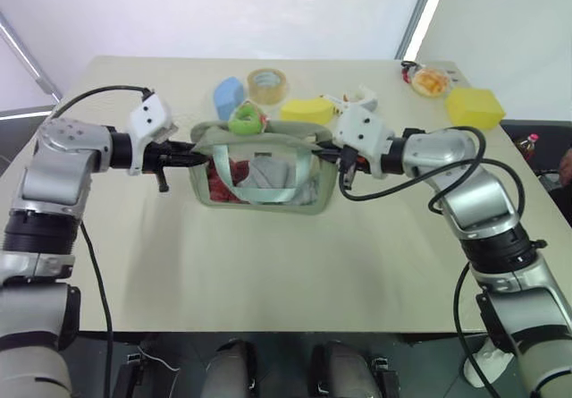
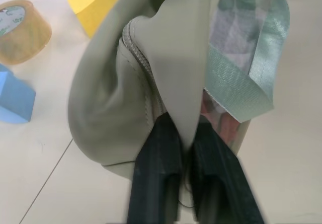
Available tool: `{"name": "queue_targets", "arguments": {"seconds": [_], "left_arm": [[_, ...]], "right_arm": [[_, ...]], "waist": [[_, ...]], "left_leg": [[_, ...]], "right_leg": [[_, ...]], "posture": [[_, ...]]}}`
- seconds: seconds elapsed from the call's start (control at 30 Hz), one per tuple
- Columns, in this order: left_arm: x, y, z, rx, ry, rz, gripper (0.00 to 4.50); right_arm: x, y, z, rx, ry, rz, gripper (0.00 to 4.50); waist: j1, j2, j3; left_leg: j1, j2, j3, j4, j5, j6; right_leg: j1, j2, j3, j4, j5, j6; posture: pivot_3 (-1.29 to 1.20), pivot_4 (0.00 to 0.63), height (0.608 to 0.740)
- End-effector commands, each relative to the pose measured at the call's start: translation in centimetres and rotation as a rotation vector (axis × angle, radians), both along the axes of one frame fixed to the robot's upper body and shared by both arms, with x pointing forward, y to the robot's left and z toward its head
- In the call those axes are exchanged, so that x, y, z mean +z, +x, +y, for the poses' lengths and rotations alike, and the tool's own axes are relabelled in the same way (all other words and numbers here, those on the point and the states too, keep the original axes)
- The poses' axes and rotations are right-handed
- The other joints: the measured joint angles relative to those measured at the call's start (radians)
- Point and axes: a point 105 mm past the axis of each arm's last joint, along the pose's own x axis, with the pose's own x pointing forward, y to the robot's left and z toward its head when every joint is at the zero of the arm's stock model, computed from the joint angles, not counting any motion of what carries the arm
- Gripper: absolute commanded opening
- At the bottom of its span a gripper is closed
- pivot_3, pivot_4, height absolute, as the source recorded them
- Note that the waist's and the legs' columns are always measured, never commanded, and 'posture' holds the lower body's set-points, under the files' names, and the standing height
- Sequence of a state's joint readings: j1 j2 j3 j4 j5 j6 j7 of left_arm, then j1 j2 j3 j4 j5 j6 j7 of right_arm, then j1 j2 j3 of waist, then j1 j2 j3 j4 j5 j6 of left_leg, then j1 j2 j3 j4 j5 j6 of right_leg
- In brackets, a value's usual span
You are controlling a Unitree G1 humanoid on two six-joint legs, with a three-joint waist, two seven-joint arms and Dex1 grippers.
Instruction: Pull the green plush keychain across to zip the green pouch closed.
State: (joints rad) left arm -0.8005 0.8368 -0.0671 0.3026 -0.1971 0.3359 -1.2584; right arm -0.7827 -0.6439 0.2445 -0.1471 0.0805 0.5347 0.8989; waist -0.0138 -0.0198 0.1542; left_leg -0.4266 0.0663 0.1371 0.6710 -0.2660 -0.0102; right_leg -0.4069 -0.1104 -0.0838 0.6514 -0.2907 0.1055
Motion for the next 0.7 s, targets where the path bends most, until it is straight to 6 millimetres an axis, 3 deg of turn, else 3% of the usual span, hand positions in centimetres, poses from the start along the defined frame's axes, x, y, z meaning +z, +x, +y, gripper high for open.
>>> {"name": "queue_targets", "arguments": {"seconds": [0.03, 0.1, 0.13, 0.27, 0.47, 0.7], "left_arm": [[1.1, 0.1, -0.3, -0.019, 0.027, -0.041, 0.12], [0.8, 0.0, -0.4, -0.034, 0.041, -0.031, 0.12], [0.8, -0.1, -0.3, -0.037, 0.046, -0.031, 0.0], [0.8, -0.2, -0.2, -0.037, 0.053, -0.034, 0.0], [0.9, -0.3, -0.2, -0.038, 0.051, -0.034, 0.0], [1.1, -0.2, -0.4, -0.039, 0.05, -0.041, 0.0]], "right_arm": [[1.4, -0.6, -0.5, 0.006, -0.003, -0.023, 0.0], [2.5, -1.0, -0.9, 0.016, -0.002, -0.014, 0.0], [2.8, -1.3, -1.0, 0.03, -0.011, -0.009, 0.8], [4.5, -1.7, -0.4, 0.069, -0.027, -0.041, 2.58], [8.1, -1.8, 4.1, 0.177, 0.107, -0.097, 2.58], [7.0, -1.6, 8.0, 0.255, 0.13, -0.088, 2.58]], "waist": [[0.0, 0.0, 0.0], [0.001, 0.0, 0.0], [0.003, 0.0, 0.0], [0.002, 0.0, 0.0], [-0.001, 0.0, 0.0], [0.001, 0.0, 0.0]], "left_leg": [[0.0, 0.0, 0.0, 0.0, 0.0, 0.0], [0.0, 0.0, 0.0, 0.0, 0.0, 0.0], [0.0, 0.0, 0.0, 0.0, 0.0, 0.0], [-0.001, 0.0, 0.0, 0.0, 0.0, 0.0], [0.0, 0.0, 0.0, -0.001, 0.0, 0.0], [-0.001, 0.0, 0.0, 0.0, 0.0, 0.0]], "right_leg": [[0.0, 0.0, 0.0, 0.0, 0.0, 0.0], [0.0, 0.0, 0.0, 0.0, 0.0, 0.0], [0.0, 0.0, 0.0, 0.0, 0.0, 0.0], [0.0, 0.0, 0.0, 0.0, 0.0, 0.0], [-0.001, 0.0, 0.0, 0.0, 0.0, 0.0], [-0.001, 0.0, 0.0, 0.002, 0.0, 0.0]], "posture": [[0.0, 0.15, 0.74], [0.0, 0.15, 0.74], [0.0, 0.15, 0.74], [0.0, 0.15, 0.74], [0.0, 0.15, 0.74], [0.0, 0.15, 0.74]]}}
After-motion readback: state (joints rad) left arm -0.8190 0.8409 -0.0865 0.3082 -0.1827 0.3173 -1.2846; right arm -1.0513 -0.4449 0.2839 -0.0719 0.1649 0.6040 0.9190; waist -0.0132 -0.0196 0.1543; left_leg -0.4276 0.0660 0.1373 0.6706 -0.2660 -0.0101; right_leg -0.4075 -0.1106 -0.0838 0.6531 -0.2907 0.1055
